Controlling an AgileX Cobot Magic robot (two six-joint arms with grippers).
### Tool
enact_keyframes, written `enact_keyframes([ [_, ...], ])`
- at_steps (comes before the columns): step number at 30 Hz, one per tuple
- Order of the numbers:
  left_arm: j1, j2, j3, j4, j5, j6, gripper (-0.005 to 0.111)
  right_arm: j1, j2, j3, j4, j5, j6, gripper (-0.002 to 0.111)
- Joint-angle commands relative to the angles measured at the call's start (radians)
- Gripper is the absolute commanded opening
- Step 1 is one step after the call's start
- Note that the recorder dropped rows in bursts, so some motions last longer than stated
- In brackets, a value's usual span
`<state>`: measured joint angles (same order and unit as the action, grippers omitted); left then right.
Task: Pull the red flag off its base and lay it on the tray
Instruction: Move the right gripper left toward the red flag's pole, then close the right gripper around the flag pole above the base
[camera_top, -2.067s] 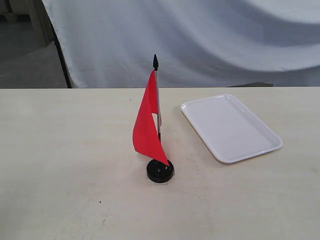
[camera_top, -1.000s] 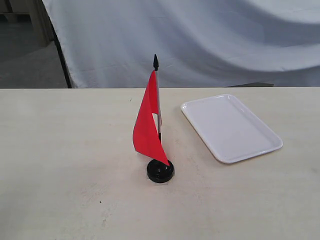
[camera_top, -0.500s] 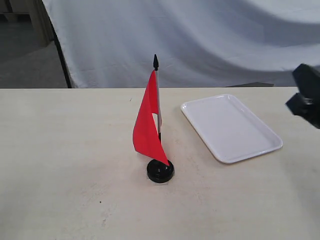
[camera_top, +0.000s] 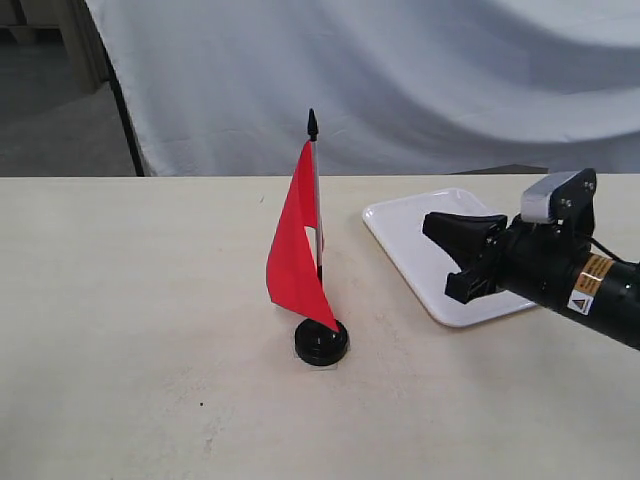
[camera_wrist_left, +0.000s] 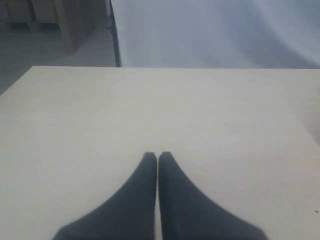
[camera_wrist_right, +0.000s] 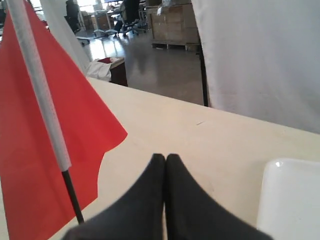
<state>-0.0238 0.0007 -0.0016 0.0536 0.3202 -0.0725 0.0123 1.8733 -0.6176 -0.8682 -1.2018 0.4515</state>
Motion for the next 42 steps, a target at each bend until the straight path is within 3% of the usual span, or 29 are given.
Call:
enact_keyframes([
  [1, 0.003, -0.001, 0.002, -0.007, 0.001, -0.003, 0.001, 0.003, 0.015, -0.01, -0.032, -0.019, 0.003, 0.0],
  [6, 0.003, -0.001, 0.002, -0.007, 0.001, -0.003, 0.001, 0.003, 0.015, -0.01, -0.076, -0.019, 0.003, 0.001],
  [8, 0.003, -0.001, 0.002, -0.007, 0.001, -0.003, 0.001, 0.01, 0.015, -0.01, -0.081, -0.019, 0.003, 0.011],
  [13, 0.003, -0.001, 0.002, -0.007, 0.001, -0.003, 0.001, 0.072, 0.015, -0.01, -0.079, -0.019, -0.027, 0.065],
  [16, 0.003, -0.001, 0.002, -0.007, 0.001, -0.003, 0.001, 0.128, 0.015, -0.01, -0.015, -0.019, -0.066, 0.084],
  [23, 0.003, -0.001, 0.002, -0.007, 0.001, -0.003, 0.001, 0.284, 0.015, -0.061, 0.069, 0.055, -0.108, 0.084],
  [26, 0.003, -0.001, 0.002, -0.007, 0.001, -0.003, 0.001, 0.353, 0.056, -0.093, 0.217, 0.095, -0.158, 0.084],
  [37, 0.003, -0.001, 0.002, -0.007, 0.001, -0.003, 0.001, 0.368, 0.205, -0.191, 0.258, 0.059, -0.193, 0.084],
  [39, 0.003, -0.001, 0.002, -0.007, 0.001, -0.003, 0.001, 0.377, 0.205, -0.195, 0.258, 0.063, -0.193, 0.08],
  [42, 0.003, -0.001, 0.002, -0.007, 0.001, -0.003, 0.001, 0.398, 0.205, -0.195, 0.262, 0.057, -0.221, 0.058],
])
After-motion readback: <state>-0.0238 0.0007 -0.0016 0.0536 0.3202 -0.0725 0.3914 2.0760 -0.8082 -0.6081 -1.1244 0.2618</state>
